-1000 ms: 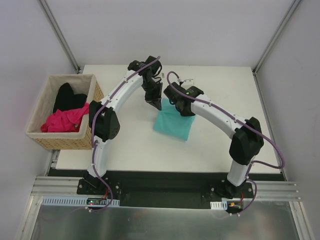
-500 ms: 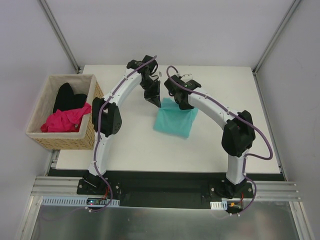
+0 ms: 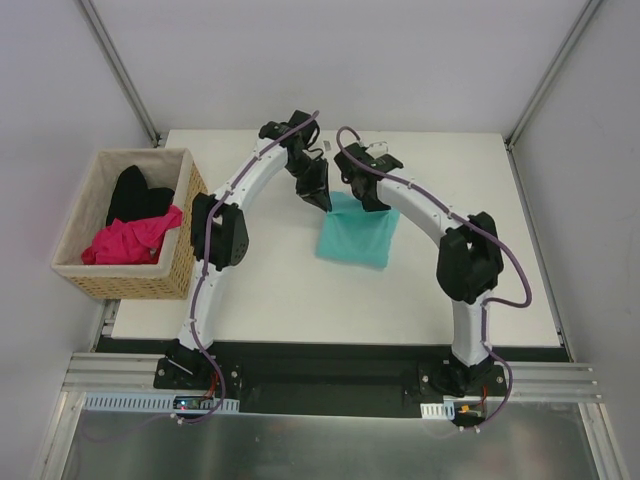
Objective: Fold and stack the t-shirts
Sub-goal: Fold the long partially folded tshirt into a neat square, then smooth out wrinkles on the folded tshirt
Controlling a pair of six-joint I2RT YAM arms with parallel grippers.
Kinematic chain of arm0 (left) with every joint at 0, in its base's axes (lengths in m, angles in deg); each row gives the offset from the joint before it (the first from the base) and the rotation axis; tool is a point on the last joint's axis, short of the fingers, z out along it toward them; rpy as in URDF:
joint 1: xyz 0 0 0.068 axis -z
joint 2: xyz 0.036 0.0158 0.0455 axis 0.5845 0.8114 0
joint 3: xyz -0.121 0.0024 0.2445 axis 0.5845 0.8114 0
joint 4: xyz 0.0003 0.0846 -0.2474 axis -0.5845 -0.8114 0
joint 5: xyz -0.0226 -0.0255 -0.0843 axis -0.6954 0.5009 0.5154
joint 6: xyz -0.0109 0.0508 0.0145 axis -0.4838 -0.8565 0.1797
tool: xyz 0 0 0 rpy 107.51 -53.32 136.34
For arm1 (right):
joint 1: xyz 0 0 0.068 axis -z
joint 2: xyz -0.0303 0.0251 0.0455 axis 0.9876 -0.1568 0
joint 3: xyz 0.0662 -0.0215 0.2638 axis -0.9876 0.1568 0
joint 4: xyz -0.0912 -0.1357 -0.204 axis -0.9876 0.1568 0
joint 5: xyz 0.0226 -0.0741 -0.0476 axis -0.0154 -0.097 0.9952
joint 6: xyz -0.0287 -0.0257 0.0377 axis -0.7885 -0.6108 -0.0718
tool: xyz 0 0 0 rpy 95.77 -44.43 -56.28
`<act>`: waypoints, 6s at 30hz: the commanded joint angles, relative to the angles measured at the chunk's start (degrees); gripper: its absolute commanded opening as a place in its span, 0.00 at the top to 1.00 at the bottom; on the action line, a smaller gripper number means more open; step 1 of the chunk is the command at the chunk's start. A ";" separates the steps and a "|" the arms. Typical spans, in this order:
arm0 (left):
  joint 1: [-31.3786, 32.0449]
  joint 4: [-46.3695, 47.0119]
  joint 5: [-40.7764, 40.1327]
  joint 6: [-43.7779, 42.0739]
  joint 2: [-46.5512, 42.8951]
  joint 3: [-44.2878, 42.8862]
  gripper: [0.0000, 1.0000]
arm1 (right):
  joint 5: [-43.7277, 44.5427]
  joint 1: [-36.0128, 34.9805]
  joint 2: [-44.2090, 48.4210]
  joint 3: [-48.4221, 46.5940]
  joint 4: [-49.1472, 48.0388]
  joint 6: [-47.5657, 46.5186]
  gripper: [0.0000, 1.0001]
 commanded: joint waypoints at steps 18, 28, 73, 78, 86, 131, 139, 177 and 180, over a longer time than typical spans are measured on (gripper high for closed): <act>-1.22 1.56 -0.37 -1.43 -7.03 7.22 0.88 | 3.71 6.94 -16.40 -17.85 -8.92 -11.00 0.52; -1.22 2.17 -0.63 -1.51 -7.82 9.23 0.88 | 3.47 6.85 -6.21 -12.05 -10.34 -11.98 0.56; -1.66 3.93 -2.13 1.21 -13.44 10.82 0.89 | -13.15 11.43 -4.62 -13.54 -8.66 -5.82 0.85; -1.66 4.89 -3.62 0.86 -15.99 13.28 0.89 | -14.73 8.35 -5.14 -12.57 -8.75 -4.94 1.00; -1.66 5.33 -6.69 0.77 -19.07 15.04 0.89 | -20.61 7.56 -8.04 -12.13 -10.85 -4.76 1.00; -3.85 4.37 -3.18 0.24 -16.26 12.23 0.89 | -33.45 4.92 -9.80 -17.14 -14.90 -5.91 1.00; -3.85 4.28 -3.79 -0.02 -17.66 14.51 0.89 | -35.73 4.92 -14.98 -16.78 -14.99 -4.94 0.99; -3.77 7.97 -3.80 1.91 -22.59 22.51 0.90 | -27.12 8.52 -5.67 -14.76 -14.38 -10.92 0.58; -3.77 8.06 -3.97 2.09 -23.20 23.04 0.90 | -26.25 8.52 -5.93 -14.42 -13.93 -11.00 0.59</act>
